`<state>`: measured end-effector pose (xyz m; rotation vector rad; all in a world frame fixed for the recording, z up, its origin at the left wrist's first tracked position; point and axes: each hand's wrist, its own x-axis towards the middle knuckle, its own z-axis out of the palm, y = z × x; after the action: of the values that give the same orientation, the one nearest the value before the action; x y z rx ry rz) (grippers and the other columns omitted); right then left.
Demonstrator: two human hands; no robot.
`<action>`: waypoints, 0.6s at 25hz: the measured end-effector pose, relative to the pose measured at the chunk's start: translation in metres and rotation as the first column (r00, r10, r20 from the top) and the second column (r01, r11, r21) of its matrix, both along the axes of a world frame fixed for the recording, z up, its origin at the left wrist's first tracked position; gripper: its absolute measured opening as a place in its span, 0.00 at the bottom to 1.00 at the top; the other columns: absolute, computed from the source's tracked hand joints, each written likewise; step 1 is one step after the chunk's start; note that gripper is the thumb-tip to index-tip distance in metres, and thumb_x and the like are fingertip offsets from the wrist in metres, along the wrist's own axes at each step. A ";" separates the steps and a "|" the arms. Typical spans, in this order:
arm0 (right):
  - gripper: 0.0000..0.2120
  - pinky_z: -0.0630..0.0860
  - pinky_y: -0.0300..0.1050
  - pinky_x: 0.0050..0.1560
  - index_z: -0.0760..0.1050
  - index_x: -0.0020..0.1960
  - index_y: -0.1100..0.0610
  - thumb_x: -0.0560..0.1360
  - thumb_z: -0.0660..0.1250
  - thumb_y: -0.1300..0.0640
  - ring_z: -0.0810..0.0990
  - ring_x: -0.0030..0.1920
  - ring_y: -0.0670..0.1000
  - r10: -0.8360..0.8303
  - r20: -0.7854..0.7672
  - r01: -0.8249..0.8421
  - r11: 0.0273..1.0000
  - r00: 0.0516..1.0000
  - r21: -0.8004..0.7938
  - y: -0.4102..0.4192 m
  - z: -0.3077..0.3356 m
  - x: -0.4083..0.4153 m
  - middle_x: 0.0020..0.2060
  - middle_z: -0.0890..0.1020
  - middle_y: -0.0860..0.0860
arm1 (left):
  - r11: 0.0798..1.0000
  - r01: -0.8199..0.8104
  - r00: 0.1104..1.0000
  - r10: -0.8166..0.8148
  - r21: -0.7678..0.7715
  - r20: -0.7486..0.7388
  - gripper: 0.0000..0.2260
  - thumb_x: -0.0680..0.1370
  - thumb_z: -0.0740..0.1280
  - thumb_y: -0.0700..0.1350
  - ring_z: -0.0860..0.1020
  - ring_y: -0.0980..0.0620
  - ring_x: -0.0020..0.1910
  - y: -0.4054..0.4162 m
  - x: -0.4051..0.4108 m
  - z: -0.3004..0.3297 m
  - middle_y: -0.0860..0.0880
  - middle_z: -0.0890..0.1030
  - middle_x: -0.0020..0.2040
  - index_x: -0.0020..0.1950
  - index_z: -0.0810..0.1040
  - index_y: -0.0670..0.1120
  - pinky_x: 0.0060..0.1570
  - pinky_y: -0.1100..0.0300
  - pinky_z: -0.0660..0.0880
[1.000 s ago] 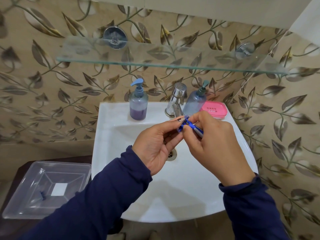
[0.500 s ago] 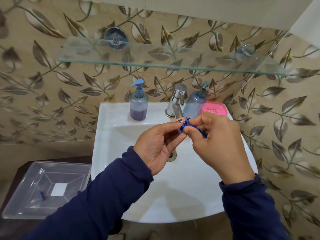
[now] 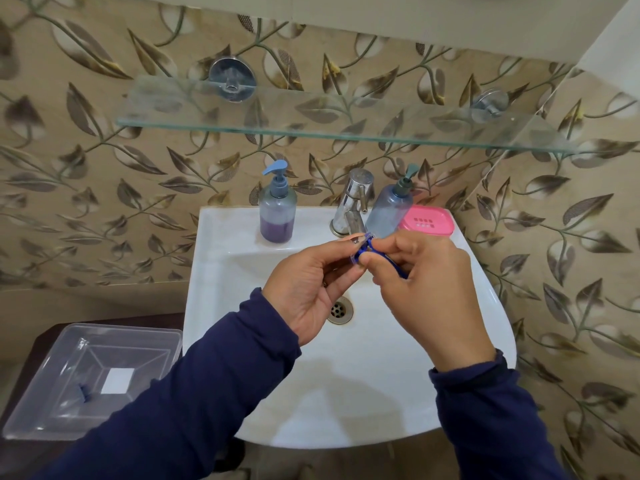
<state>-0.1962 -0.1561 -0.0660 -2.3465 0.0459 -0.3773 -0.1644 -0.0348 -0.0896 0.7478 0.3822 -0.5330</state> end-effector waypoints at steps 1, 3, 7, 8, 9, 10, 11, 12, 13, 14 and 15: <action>0.03 0.77 0.37 0.35 0.81 0.44 0.51 0.70 0.70 0.56 0.81 0.33 0.43 0.010 -0.035 -0.010 1.000 0.999 -0.004 0.000 0.000 -0.001 0.33 0.84 0.46 | 1.000 -0.003 1.000 0.003 0.002 0.001 0.06 0.71 0.67 0.34 0.82 0.54 0.34 0.001 0.000 -0.001 0.44 0.85 0.35 0.38 0.83 0.38 0.34 0.66 0.80; 0.09 0.73 0.33 0.36 0.80 0.50 0.47 0.72 0.68 0.56 0.80 0.35 0.42 0.039 -0.130 -0.045 0.998 0.991 -0.041 -0.001 0.001 -0.003 0.36 0.82 0.43 | 1.000 -0.015 1.000 0.014 -0.009 -0.019 0.05 0.71 0.67 0.34 0.83 0.53 0.35 0.004 0.001 -0.003 0.43 0.85 0.35 0.40 0.83 0.38 0.35 0.65 0.80; 0.13 0.76 0.42 0.39 0.76 0.57 0.46 0.73 0.67 0.54 0.81 0.35 0.47 0.061 -0.160 -0.070 0.996 0.985 -0.053 -0.001 -0.001 -0.004 0.41 0.81 0.43 | 0.999 -0.029 0.998 0.027 -0.032 -0.053 0.06 0.71 0.67 0.35 0.83 0.52 0.36 0.007 0.003 -0.007 0.42 0.85 0.37 0.44 0.83 0.37 0.37 0.64 0.80; 0.13 0.76 0.43 0.39 0.76 0.56 0.47 0.72 0.67 0.53 0.82 0.35 0.48 0.051 -0.146 -0.058 0.997 0.988 -0.043 -0.002 -0.003 -0.003 0.41 0.82 0.44 | 0.999 -0.030 0.998 0.028 -0.037 -0.057 0.06 0.71 0.67 0.36 0.83 0.52 0.35 0.008 0.003 -0.007 0.42 0.85 0.37 0.44 0.83 0.38 0.38 0.63 0.80; 0.11 0.76 0.40 0.38 0.76 0.53 0.48 0.72 0.68 0.52 0.82 0.35 0.47 0.038 -0.134 -0.043 0.999 0.990 -0.029 -0.003 -0.004 -0.002 0.40 0.83 0.45 | 0.999 -0.031 0.998 0.029 -0.040 -0.057 0.06 0.71 0.67 0.36 0.83 0.52 0.35 0.008 0.004 -0.007 0.42 0.85 0.37 0.44 0.83 0.38 0.39 0.63 0.80; 0.08 0.75 0.36 0.35 0.77 0.50 0.48 0.71 0.69 0.52 0.81 0.34 0.44 0.027 -0.118 -0.028 1.000 0.993 -0.012 -0.003 -0.006 -0.002 0.39 0.83 0.45 | 0.999 -0.030 0.998 0.028 -0.039 -0.053 0.06 0.71 0.67 0.36 0.83 0.52 0.36 0.008 0.004 -0.007 0.41 0.85 0.38 0.44 0.83 0.38 0.39 0.63 0.80; 0.05 0.72 0.31 0.33 0.79 0.46 0.48 0.71 0.69 0.52 0.80 0.32 0.41 0.017 -0.098 -0.016 1.000 0.995 0.005 -0.003 -0.006 -0.002 0.36 0.83 0.44 | 0.999 -0.028 0.999 0.027 -0.034 -0.047 0.06 0.71 0.67 0.35 0.83 0.52 0.36 0.009 0.003 -0.007 0.41 0.85 0.38 0.43 0.83 0.38 0.39 0.63 0.80; 0.03 0.71 0.29 0.31 0.80 0.44 0.48 0.70 0.70 0.53 0.78 0.31 0.40 0.008 -0.075 -0.007 1.000 0.997 0.020 -0.003 -0.007 -0.002 0.34 0.83 0.43 | 0.999 -0.024 0.999 0.023 -0.027 -0.042 0.05 0.71 0.67 0.35 0.83 0.52 0.36 0.009 0.003 -0.007 0.41 0.85 0.37 0.43 0.83 0.38 0.39 0.63 0.80; 0.02 0.69 0.27 0.31 0.81 0.42 0.49 0.70 0.70 0.54 0.77 0.29 0.38 0.001 -0.050 0.000 1.000 0.999 0.030 -0.002 -0.007 -0.002 0.32 0.82 0.42 | 1.000 -0.021 0.999 0.020 -0.019 -0.035 0.06 0.71 0.67 0.35 0.83 0.52 0.35 0.009 0.003 -0.006 0.42 0.85 0.37 0.41 0.84 0.38 0.39 0.63 0.80; 0.02 0.68 0.26 0.30 0.82 0.41 0.49 0.70 0.70 0.54 0.76 0.29 0.36 -0.005 -0.026 0.006 0.999 1.000 0.031 -0.001 -0.007 -0.003 0.31 0.81 0.41 | 1.000 -0.017 1.000 0.017 -0.009 -0.026 0.06 0.71 0.67 0.35 0.83 0.52 0.34 0.010 0.003 -0.006 0.42 0.85 0.36 0.40 0.84 0.39 0.39 0.63 0.80; 0.02 0.67 0.26 0.30 0.82 0.41 0.50 0.70 0.71 0.55 0.75 0.28 0.35 -0.008 -0.006 0.008 1.000 1.000 0.028 0.000 -0.007 -0.003 0.30 0.81 0.42 | 1.000 -0.014 1.000 0.014 0.003 -0.016 0.06 0.71 0.67 0.35 0.83 0.53 0.34 0.009 0.003 -0.005 0.43 0.85 0.35 0.39 0.84 0.39 0.39 0.63 0.80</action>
<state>-0.1996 -0.1564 -0.0733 -2.3201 0.0631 -0.3717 -0.1616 -0.0253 -0.0944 0.7437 0.4030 -0.5261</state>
